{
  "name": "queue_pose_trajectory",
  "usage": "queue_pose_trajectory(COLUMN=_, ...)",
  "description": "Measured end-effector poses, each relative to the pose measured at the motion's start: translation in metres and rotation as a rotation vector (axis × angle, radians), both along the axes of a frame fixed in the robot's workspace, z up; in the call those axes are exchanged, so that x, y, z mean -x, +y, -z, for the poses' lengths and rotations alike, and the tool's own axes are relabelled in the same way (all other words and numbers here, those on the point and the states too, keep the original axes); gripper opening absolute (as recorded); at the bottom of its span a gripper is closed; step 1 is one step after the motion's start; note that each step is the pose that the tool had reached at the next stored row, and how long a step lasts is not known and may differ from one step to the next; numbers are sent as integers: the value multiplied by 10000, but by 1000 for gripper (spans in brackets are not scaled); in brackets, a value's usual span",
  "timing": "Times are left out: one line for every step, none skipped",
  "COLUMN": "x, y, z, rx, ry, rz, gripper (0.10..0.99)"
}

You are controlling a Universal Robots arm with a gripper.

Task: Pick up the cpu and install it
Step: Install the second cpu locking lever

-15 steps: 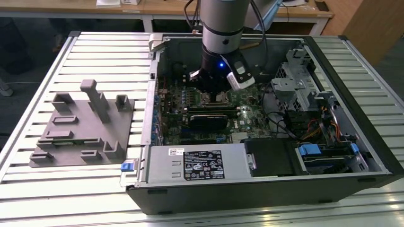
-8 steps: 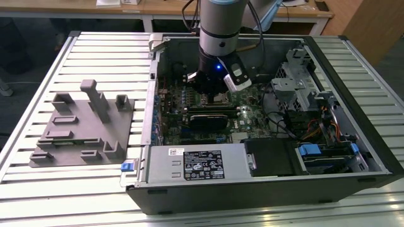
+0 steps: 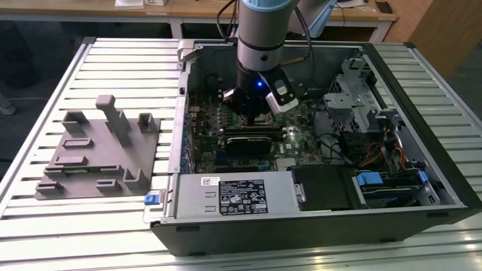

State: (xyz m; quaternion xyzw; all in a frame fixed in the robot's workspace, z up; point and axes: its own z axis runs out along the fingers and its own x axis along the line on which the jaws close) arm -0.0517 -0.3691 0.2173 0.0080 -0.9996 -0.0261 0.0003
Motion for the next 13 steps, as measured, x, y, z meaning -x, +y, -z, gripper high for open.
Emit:
queue_pose_trajectory(x=0, y=0, z=0, rx=0, ry=0, rz=0, gripper=106)
queue_pose_trajectory(x=0, y=0, z=0, rx=0, ry=0, rz=0, gripper=106)
queue_pose_trajectory(x=0, y=0, z=0, rx=0, ry=0, rz=-1, gripper=106)
queue_pose_trajectory(x=0, y=-1, z=1, rx=-1, ry=-1, rz=0, gripper=106)
queue_pose_trajectory(x=0, y=-1, z=1, rx=-1, ry=0, rz=0, gripper=106)
queue_pose_trajectory(x=0, y=-1, z=1, rx=0, ry=0, rz=0, gripper=106)
queue_pose_trajectory(x=0, y=-2, z=1, rx=0, ry=0, rz=0, gripper=106)
queue_pose_trajectory(x=0, y=-2, z=1, rx=0, ry=0, rz=-1, gripper=106)
queue_pose_trajectory(x=1, y=-4, z=1, rx=-5, ry=0, rz=-1, gripper=106)
queue_pose_trajectory(x=2, y=-6, z=3, rx=-11, ry=0, rz=-1, gripper=106)
queue_pose_trajectory(x=3, y=-9, z=4, rx=-22, ry=1, rz=-1, gripper=106)
queue_pose_trajectory(x=4, y=-12, z=7, rx=-45, ry=1, rz=-2, gripper=106)
queue_pose_trajectory(x=6, y=-16, z=9, rx=-90, ry=1, rz=-2, gripper=106)
